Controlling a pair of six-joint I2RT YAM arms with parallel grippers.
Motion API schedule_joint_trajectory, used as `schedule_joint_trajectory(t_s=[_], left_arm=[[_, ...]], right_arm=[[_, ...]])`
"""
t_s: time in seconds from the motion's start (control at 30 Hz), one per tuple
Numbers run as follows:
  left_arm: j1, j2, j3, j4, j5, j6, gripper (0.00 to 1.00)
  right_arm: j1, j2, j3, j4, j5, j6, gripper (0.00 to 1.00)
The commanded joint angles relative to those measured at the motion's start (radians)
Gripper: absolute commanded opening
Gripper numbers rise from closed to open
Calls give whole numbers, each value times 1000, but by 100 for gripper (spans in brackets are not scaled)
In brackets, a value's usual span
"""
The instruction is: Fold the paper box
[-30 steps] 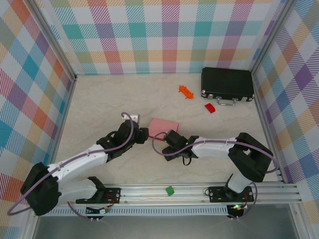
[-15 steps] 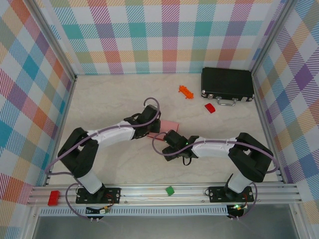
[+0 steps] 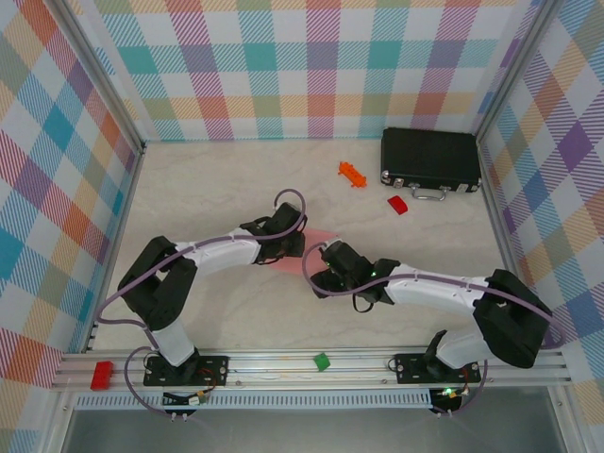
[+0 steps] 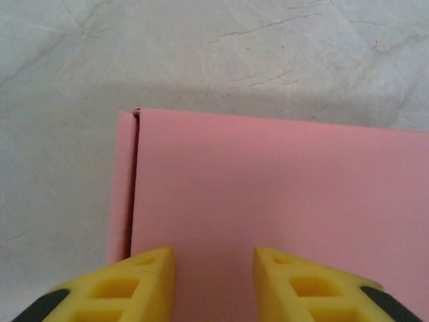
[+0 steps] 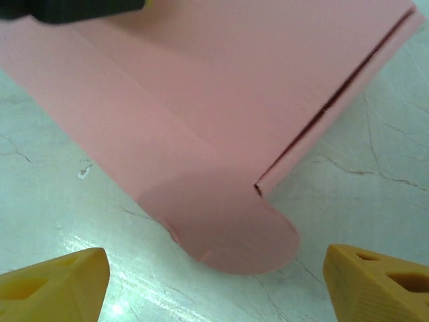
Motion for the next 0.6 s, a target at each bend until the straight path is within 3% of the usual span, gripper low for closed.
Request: schedule_joint_trajectory(t_s=[0.0, 0.1, 0.3, 0.57], left_arm=[[7, -70, -29, -52, 12, -20, 40], [9, -119, -45, -3, -5, -18, 51], [31, -146, -90, 33, -38, -15, 59], [53, -62, -111, 44, -12, -26, 59]], right_arm=[[-73, -35, -28, 51, -101, 56, 82], [-145, -32, -33, 109, -201, 75, 81], [-241, 65, 19, 153, -295, 94, 76], [-292, 236, 124, 157, -322, 106, 54]])
